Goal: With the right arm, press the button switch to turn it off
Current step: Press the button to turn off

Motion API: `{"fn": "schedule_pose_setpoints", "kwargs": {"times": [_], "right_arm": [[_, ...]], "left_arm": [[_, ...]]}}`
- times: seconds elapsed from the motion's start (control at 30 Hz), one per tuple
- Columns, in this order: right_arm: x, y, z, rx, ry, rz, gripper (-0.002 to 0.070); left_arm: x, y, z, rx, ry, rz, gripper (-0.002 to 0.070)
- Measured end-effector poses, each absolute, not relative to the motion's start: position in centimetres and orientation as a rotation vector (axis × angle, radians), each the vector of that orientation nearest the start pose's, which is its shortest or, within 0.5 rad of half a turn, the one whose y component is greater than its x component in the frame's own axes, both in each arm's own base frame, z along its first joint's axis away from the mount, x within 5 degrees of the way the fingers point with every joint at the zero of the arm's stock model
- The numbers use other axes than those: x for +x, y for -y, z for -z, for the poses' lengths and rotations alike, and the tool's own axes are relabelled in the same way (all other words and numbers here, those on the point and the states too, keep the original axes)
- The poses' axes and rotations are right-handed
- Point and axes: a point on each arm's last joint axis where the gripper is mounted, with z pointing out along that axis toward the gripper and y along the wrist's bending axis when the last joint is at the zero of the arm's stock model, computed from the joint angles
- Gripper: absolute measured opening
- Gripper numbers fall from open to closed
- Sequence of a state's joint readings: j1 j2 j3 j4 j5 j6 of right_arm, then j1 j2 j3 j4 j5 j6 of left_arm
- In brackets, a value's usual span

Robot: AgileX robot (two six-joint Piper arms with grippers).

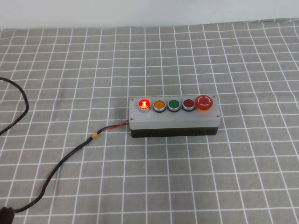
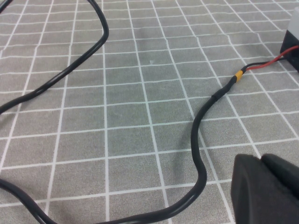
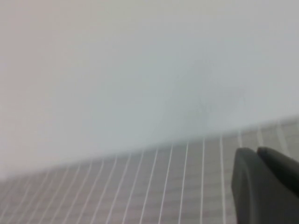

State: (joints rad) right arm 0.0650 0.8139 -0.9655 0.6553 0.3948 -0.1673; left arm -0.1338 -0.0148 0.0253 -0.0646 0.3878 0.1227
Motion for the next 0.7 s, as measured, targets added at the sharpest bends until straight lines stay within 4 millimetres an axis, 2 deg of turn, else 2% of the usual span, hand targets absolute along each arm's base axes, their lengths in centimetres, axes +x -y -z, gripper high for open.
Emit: {"fn": "schedule_pose_setpoints", "kwargs": {"times": [0.17,0.33,0.47,0.53,0.7], "right_arm": [[21.7,-4.4,-39.3,0.127,-1.861,-0.666,-0.0017],[26.7,-6.7,-36.9,-0.149,-1.985,-0.724,-0.0017],[30.3,-8.8,-35.7,-0.268,-2.032,-0.779,-0.0017],[31.9,-10.0,-35.2,-0.335,-2.055,-0.785,-0.0017],[33.9,-14.2,-34.0,-0.516,-2.134,-0.751,-0.0017]], "left_arm": [[5.1,0.9,-17.1,0.201,-1.871,0.072,-0.0003],[5.1,0.9,-17.1,0.201,-1.871,0.072,-0.0003],[5.1,0.9,-17.1,0.201,-1.871,0.072,-0.0003],[5.1,0.9,-17.1,0.201,-1.871,0.072,-0.0003],[5.1,0.9,-17.1,0.201,-1.871,0.072,-0.0003]]}}
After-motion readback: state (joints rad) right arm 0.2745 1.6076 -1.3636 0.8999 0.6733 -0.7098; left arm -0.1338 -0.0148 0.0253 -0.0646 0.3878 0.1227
